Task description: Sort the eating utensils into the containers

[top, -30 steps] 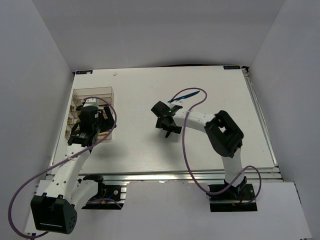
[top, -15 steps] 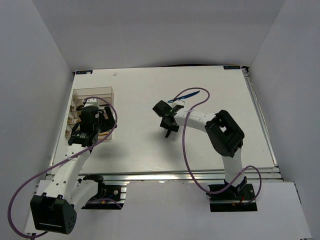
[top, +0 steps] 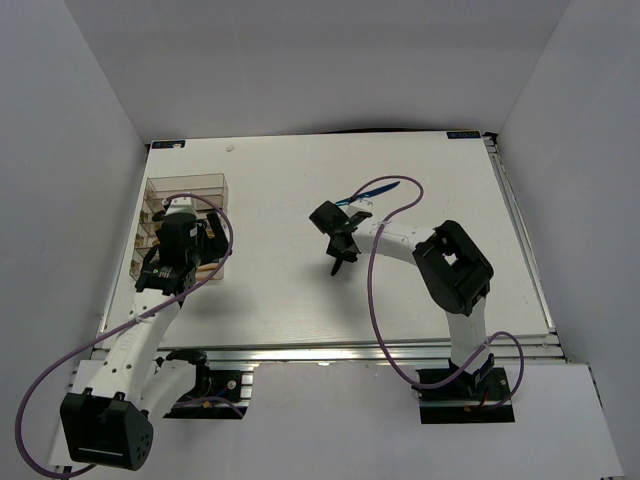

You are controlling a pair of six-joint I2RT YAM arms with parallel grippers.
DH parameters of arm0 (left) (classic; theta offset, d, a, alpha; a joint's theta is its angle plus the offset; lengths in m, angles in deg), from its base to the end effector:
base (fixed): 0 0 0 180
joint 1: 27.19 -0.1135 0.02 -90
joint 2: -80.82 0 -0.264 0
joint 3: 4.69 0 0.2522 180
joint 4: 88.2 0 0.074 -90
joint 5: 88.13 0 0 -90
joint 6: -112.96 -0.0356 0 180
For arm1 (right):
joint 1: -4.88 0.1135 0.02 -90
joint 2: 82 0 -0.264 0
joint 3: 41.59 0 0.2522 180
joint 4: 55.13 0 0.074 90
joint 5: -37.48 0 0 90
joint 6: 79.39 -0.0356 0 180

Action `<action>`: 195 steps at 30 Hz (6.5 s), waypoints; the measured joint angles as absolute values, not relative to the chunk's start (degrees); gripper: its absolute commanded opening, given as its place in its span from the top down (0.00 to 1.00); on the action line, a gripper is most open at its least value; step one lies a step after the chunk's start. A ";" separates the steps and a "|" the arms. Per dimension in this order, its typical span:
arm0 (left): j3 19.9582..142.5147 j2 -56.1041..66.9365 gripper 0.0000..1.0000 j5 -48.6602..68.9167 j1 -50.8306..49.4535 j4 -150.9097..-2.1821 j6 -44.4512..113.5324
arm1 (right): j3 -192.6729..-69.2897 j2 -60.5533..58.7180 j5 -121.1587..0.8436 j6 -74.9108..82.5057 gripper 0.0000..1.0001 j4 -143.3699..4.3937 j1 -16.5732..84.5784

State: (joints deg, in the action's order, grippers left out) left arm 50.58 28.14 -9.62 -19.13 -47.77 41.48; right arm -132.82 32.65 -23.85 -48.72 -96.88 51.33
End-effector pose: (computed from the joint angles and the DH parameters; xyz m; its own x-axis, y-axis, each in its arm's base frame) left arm 0.1969 -0.0207 0.2680 -0.5701 -0.2336 -0.7876 -0.2103 0.9683 -0.1350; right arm 0.2919 0.2823 0.1577 -0.7465 0.3100 -0.5887 0.2843 0.9486 0.1391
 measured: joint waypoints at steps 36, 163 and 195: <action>45.75 22.17 0.02 5.46 -18.78 -54.63 56.81 | -110.53 16.96 -29.58 -21.68 1.00 -81.17 50.94; 55.28 32.42 0.02 -21.92 -20.88 -38.48 47.82 | -139.29 35.65 -31.92 -54.18 1.00 -107.33 75.81; 21.71 26.13 0.02 10.38 -2.65 -92.49 87.67 | -126.33 21.70 -27.39 -32.26 1.00 -105.47 75.57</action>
